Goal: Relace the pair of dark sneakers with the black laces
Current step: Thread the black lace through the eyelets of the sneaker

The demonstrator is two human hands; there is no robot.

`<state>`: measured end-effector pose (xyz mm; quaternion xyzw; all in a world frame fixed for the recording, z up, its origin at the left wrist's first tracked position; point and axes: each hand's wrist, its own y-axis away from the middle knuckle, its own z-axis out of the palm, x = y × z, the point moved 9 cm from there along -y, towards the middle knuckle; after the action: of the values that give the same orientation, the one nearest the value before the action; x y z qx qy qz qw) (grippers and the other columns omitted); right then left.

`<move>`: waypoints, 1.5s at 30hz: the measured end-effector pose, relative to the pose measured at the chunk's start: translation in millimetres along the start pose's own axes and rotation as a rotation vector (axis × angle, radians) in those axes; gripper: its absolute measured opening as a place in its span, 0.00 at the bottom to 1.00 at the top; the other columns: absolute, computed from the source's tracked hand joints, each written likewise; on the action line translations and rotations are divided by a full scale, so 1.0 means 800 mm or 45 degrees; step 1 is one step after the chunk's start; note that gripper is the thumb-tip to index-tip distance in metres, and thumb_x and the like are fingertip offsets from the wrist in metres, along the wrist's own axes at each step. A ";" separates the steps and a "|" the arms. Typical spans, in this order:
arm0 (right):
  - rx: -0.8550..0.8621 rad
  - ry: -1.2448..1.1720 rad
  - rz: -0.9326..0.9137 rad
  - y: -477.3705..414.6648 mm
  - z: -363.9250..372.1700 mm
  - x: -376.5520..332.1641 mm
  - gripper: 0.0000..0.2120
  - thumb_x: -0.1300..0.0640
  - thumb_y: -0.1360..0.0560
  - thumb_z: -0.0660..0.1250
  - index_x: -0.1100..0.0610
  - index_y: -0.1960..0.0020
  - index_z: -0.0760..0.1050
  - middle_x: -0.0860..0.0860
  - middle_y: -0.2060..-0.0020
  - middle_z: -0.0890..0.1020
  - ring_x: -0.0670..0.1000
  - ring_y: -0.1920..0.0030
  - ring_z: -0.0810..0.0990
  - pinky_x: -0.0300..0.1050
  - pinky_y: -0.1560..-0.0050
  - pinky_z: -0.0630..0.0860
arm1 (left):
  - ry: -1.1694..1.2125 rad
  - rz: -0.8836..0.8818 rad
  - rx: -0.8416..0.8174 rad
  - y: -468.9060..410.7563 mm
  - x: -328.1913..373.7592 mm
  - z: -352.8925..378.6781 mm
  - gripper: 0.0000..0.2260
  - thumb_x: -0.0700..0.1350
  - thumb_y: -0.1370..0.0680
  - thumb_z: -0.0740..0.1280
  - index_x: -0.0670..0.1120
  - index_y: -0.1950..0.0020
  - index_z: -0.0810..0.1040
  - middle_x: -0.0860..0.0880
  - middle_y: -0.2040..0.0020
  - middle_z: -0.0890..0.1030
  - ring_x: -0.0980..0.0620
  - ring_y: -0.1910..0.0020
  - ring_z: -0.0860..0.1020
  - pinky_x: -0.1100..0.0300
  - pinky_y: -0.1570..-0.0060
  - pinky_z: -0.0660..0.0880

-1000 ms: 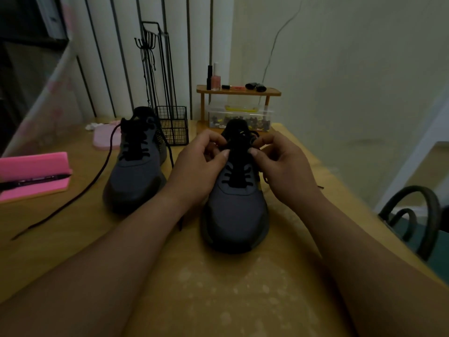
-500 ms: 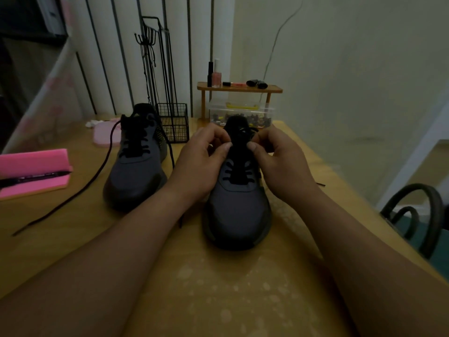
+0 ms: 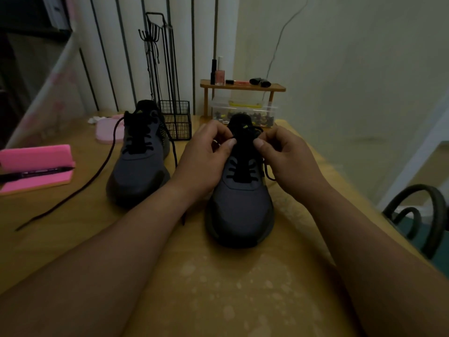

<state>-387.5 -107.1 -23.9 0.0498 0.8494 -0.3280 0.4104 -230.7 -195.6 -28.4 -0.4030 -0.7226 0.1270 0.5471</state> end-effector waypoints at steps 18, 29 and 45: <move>-0.021 -0.033 0.042 0.000 -0.003 0.003 0.04 0.53 0.17 0.68 0.52 0.50 0.78 0.51 0.56 0.83 0.52 0.54 0.82 0.55 0.50 0.81 | 0.145 -0.098 -0.039 0.000 -0.002 0.000 0.02 0.43 0.16 0.66 0.47 0.43 0.78 0.50 0.49 0.81 0.55 0.52 0.81 0.63 0.52 0.80; -0.034 -0.080 0.207 -0.002 0.001 0.009 0.10 0.54 0.15 0.61 0.57 0.49 0.78 0.56 0.51 0.83 0.56 0.49 0.81 0.60 0.45 0.78 | 0.106 -0.083 -0.031 -0.001 -0.001 0.002 0.03 0.42 0.14 0.64 0.47 0.45 0.77 0.52 0.53 0.80 0.58 0.55 0.79 0.65 0.56 0.77; -0.085 -0.219 0.100 0.001 0.001 0.004 0.05 0.59 0.17 0.67 0.58 0.50 0.79 0.51 0.58 0.81 0.43 0.59 0.78 0.38 0.56 0.76 | 0.162 -0.144 -0.007 -0.001 -0.007 0.005 0.02 0.43 0.15 0.66 0.47 0.45 0.78 0.50 0.52 0.82 0.55 0.55 0.81 0.64 0.58 0.79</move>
<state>-389.0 -107.6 -27.2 0.0411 0.8189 -0.2862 0.4958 -234.0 -199.3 -33.5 -0.3703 -0.7084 0.0682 0.5970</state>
